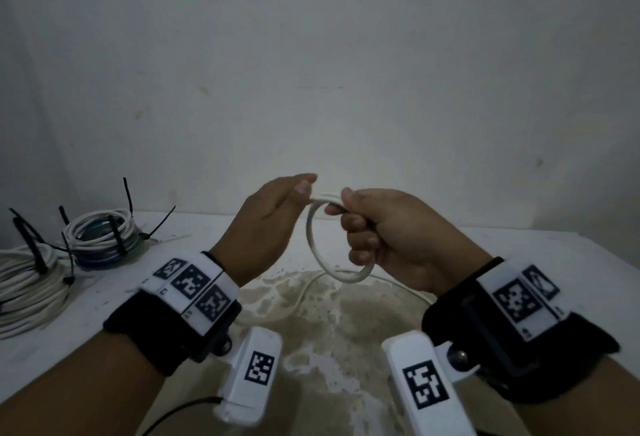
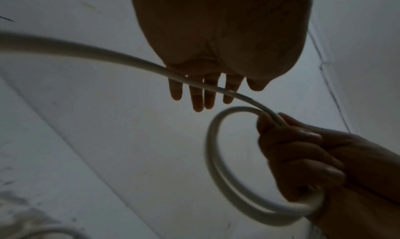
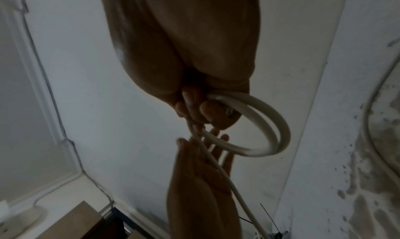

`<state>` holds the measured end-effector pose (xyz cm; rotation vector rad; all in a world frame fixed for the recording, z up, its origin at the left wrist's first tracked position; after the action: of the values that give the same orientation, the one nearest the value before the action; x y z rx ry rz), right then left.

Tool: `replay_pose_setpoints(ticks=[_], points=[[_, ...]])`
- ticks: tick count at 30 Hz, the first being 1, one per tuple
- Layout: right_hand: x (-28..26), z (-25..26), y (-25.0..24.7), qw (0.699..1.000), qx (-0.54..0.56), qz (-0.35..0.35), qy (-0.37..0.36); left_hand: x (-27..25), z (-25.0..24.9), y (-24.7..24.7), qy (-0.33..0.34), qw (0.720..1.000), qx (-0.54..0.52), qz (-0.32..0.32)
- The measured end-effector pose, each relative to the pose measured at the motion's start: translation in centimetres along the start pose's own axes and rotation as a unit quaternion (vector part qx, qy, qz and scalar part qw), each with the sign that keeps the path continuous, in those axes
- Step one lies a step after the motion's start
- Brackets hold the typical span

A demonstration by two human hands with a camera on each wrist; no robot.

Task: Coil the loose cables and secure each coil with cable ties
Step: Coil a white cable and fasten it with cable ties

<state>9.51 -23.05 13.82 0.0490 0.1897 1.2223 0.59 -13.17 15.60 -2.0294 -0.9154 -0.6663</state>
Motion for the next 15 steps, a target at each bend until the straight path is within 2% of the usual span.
replay_pose_setpoints(ticks=[1,3,6,10,13,15], points=[[0.0,-0.2,0.5,1.000,-0.020,0.008,0.000,0.3,-1.4,0.2,0.029,0.999,0.012,0.003],[-0.1,-0.1,0.9,0.999,-0.031,0.016,-0.010,0.6,-2.6,1.0,0.034,0.999,-0.021,0.024],[-0.2,0.3,0.4,1.000,-0.015,0.000,-0.023,0.2,-2.2,2.2,-0.041,0.986,-0.151,0.050],[-0.1,0.9,-0.4,0.996,-0.032,-0.053,-0.066,-0.8,-1.3,3.6,-0.171,0.923,-0.337,0.074],[0.1,1.3,-0.8,0.991,-0.043,-0.078,-0.099,-1.2,-1.2,4.0,-0.211,0.892,-0.389,0.088],[0.4,1.1,-1.0,0.989,-0.038,-0.086,-0.111,-1.3,-0.9,4.0,-0.229,0.886,-0.397,0.063]])
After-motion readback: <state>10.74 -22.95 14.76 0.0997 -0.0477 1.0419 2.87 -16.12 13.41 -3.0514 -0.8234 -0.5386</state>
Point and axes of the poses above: each hand's wrist, its own x-axis towards the middle knuckle, its own y-axis out of the palm, z = x × y, the point moved 9 cm from there along x, towards the middle knuckle, and after that the axes turned 12 degrees about y, right-handed, at the moved point
